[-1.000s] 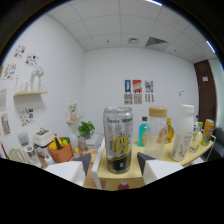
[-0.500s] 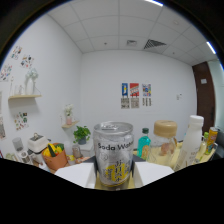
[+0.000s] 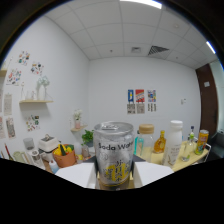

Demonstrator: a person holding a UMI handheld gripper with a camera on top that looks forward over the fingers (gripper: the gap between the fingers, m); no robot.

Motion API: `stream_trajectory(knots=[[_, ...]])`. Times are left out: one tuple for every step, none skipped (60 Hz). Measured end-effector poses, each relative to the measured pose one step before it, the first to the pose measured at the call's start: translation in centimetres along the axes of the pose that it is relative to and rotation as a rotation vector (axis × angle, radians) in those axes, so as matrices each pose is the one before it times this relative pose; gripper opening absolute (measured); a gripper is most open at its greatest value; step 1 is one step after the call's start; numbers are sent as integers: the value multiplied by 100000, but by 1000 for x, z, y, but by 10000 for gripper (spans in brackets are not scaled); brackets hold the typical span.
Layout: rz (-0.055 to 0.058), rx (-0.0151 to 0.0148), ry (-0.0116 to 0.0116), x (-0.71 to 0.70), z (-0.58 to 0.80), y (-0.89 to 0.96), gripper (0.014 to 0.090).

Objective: Make me a cup of Mojito.

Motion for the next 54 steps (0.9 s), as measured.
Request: stream_trajectory(knots=[[-129, 3, -2, 152, -519, 235, 513], [-144, -183, 193, 196, -509, 267, 515], [120, -83, 335, 297, -717, 304, 516], [81, -260, 246, 212, -444, 360, 515], [-32, -470, 169, 228, -440, 439, 515], [6, -618, 196, 235, -431, 484, 514], [244, -490, 258, 247, -380, 596, 514], [303, -435, 309, 296, -373, 545, 514], [238, -412, 280, 262, -343, 581, 514], [-21, -519, 206, 276, -302, 636, 514], [-162, -629, 276, 305, -270, 700, 514], [-172, -721, 428, 313, -238, 751, 513], [-62, -785, 432, 310, -202, 733, 514], [105, -745, 343, 321, -134, 760, 514], [373, -753, 169, 273, -135, 779, 515], [486, -813, 53, 278, -100, 770, 514], [539, -787, -77, 320, -54, 796, 514], [500, -983, -123, 380, -39, 857, 513], [809, -841, 51, 162, -9, 870, 513], [1077, -887, -45, 291, 7, 741, 512], [1230, -747, 90, 307, 76, 757, 513], [1144, -765, 182, 325, 82, 756, 514], [869, -871, 43, 319, 127, 807, 513], [745, -928, -13, 312, 155, 758, 514], [861, -844, 145, 309, 133, 725, 513], [972, -673, 207, 357, 182, 669, 513], [1076, -516, 209, 324, 160, 646, 514], [987, -490, 4, 285, 218, 590, 513], [974, -547, -158, 253, 220, 584, 513], [1124, -647, -212, 271, 215, 569, 513], [1406, -652, -218, 268, 224, 527, 513], [1712, -986, -252, 254, 146, 431, 514], [2037, -572, -333, 228, 239, 485, 514], [2252, -649, -520, 205, 234, 469, 514], [2381, -843, -544, 163, 196, 414, 514], [2764, -840, -590, 164, 161, 363, 514], [3113, -445, -551, 226, 189, 369, 515], [3238, -507, -533, 198, 159, 235, 514], [3168, -322, -618, 184, 139, 190, 514], [3313, -340, -720, 160, 134, 170, 514], [3739, -398, -697, 151, 151, 138, 515], [4171, -481, -683, 125, 137, 96, 514], [4196, -786, -533, 17, 48, -34, 514], [4146, 116, -914, 140, 88, 32, 515], [3923, 46, -1119, 41, 88, -36, 515], [3886, -25, -1138, 75, 116, -67, 516], [4342, -248, -1177, -93, 50, -99, 513], [4210, 103, -990, 161, 114, -59, 514], [4190, -113, -850, 30, 79, -103, 514], [4145, -28, -1047, -47, 98, -119, 515], [4281, -15, -1266, -69, 45, -120, 513], [4690, -19, -1483, -155, 43, -121, 514], [4874, -5, -1510, -107, 43, -119, 513], [5031, -46, -1429, -93, 63, -135, 514]])
